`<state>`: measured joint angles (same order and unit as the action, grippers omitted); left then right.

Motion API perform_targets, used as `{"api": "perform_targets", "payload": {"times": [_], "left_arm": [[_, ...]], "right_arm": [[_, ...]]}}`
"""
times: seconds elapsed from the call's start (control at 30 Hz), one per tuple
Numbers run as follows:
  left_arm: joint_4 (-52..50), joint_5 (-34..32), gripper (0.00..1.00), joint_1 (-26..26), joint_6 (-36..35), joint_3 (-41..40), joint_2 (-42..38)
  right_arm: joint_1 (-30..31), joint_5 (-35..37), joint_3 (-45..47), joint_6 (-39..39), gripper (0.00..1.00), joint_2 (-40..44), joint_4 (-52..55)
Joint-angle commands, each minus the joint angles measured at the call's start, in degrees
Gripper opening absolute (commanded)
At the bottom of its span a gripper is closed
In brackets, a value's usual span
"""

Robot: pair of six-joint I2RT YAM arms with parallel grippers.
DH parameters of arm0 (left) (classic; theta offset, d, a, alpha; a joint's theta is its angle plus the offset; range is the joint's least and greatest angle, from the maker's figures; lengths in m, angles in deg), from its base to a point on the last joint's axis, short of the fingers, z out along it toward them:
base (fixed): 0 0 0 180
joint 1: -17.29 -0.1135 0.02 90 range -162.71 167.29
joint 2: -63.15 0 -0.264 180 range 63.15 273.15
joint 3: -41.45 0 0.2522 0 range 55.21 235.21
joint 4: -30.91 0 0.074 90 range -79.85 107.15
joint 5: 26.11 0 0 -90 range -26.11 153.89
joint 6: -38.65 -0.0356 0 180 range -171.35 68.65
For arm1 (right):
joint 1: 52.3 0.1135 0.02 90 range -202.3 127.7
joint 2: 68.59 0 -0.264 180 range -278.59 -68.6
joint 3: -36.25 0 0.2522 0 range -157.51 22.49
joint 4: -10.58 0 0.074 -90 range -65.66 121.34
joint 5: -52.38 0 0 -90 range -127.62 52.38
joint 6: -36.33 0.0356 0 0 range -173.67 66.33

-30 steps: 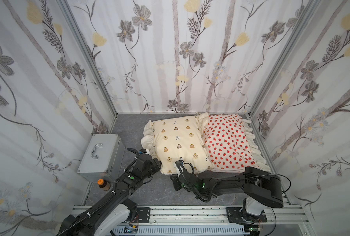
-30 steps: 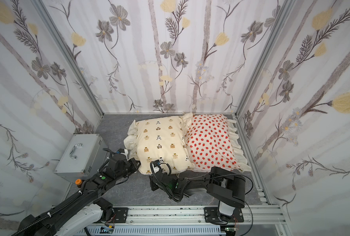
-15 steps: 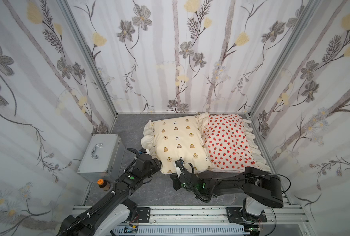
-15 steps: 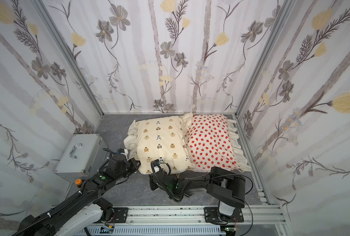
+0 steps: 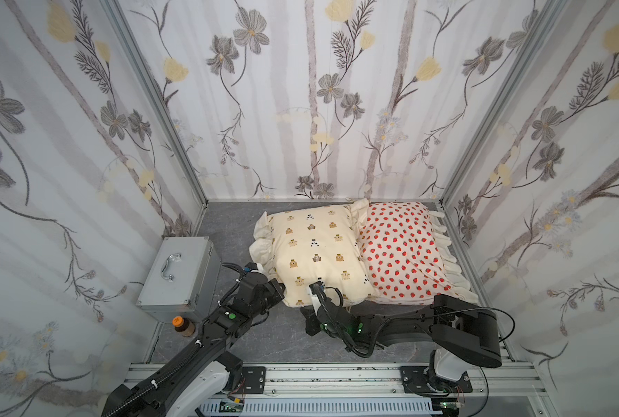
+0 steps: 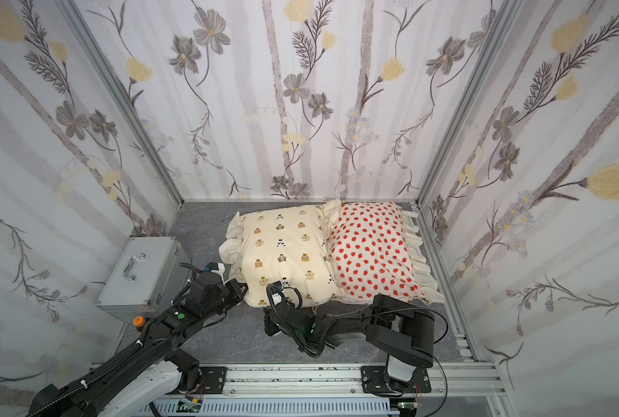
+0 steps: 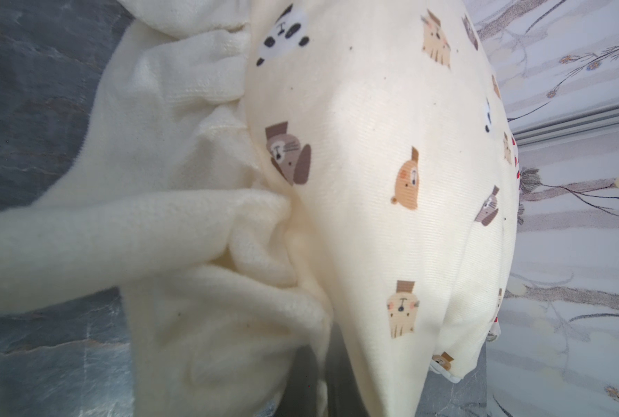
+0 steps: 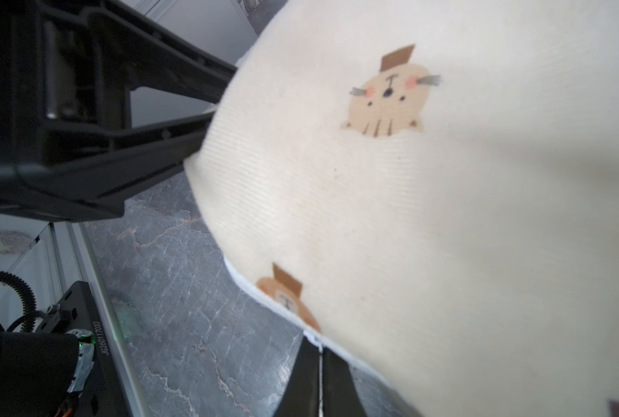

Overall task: Zip up pillowcases
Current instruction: Zip the zipper on the pillowcase.

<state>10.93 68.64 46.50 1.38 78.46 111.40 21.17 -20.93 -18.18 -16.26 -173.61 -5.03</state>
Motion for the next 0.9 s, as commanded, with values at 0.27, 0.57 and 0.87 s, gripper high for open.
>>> {"api": "perform_targets", "payload": {"times": [0.27,0.57,0.87], "left_arm": [[-0.16,-5.92,0.00,0.05,1.68,-1.16,-3.35],[-1.22,-8.00,0.00,-0.11,2.20,-1.25,-5.24],[-2.98,-10.23,0.00,-0.69,1.94,0.06,-6.14]], "right_arm": [[-0.09,3.75,-4.95,5.63,0.00,1.08,11.24],[-0.54,4.16,-4.87,9.51,0.00,2.43,17.08],[-1.64,4.27,-2.72,11.50,0.00,4.89,19.69]]}}
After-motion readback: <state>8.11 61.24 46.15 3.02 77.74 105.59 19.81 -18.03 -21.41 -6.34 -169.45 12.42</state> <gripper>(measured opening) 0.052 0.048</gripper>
